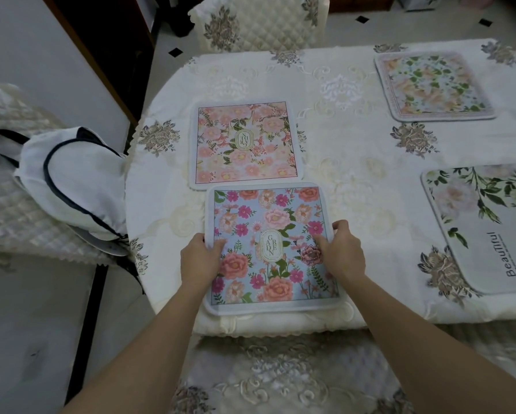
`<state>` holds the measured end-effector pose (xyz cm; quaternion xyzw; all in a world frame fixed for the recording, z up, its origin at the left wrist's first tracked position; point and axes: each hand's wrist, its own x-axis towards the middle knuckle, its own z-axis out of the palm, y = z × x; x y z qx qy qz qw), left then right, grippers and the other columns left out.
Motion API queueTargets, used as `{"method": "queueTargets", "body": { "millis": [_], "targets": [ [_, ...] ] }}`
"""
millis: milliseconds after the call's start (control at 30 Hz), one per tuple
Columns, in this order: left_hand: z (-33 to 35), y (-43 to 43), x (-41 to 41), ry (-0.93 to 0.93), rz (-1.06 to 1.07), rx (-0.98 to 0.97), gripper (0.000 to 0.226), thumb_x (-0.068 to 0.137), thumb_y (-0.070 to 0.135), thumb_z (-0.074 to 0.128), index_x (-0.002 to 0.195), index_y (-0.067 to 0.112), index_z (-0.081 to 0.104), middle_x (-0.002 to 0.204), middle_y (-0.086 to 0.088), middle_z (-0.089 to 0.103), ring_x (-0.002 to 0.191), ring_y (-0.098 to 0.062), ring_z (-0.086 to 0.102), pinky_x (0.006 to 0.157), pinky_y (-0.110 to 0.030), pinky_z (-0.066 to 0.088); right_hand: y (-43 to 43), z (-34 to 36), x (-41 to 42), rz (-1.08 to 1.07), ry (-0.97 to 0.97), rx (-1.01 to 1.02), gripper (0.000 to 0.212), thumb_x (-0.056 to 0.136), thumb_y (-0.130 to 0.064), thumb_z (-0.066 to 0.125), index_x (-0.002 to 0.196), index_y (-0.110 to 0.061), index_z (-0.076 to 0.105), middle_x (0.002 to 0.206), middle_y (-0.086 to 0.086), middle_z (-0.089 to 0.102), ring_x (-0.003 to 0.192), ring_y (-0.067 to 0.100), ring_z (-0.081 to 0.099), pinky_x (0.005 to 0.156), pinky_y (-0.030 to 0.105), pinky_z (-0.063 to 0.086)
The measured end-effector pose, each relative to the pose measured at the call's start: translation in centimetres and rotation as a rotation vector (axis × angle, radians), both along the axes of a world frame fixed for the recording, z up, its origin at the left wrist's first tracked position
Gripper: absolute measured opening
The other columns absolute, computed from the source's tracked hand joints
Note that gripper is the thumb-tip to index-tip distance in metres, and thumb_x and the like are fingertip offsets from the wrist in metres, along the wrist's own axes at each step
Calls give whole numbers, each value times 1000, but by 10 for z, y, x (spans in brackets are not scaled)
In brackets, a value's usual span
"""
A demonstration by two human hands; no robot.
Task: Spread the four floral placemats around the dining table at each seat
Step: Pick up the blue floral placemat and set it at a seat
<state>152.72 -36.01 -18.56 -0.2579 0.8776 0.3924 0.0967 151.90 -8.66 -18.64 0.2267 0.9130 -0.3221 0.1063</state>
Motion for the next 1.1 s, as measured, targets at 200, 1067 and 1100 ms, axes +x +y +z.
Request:
{"method": "queueTargets", "body": {
  "millis": [200, 1067, 1100],
  "targets": [
    [7, 4, 5, 13, -68, -148, 42, 95, 40, 64, 105, 0, 60, 101, -18, 70, 88, -34, 66, 75, -41, 55, 6, 0, -2, 32, -12, 36, 42, 90, -44, 67, 113, -16, 46, 100, 9, 70, 80, 29, 67, 69, 45, 58],
    [-54, 16, -31, 201, -773, -635, 72, 101, 58, 13, 160, 19, -1, 168, 0, -6, 155, -16, -8, 126, -42, -1, -60, -56, -28, 750, 242, 451, 76, 100, -61, 11, 159, -14, 1, 168, 7, -3, 154, 20, -8, 124, 46, 4],
    [-55, 10, -32, 195, -737, -639, 74, 101, 59, 13, 160, 17, -2, 168, -1, -7, 155, -15, -9, 126, -41, -1, -56, -57, -29, 733, 238, 455, 78, 99, -63, 12, 159, -13, 0, 168, 7, -3, 154, 20, -8, 124, 45, 3]
  ]
}}
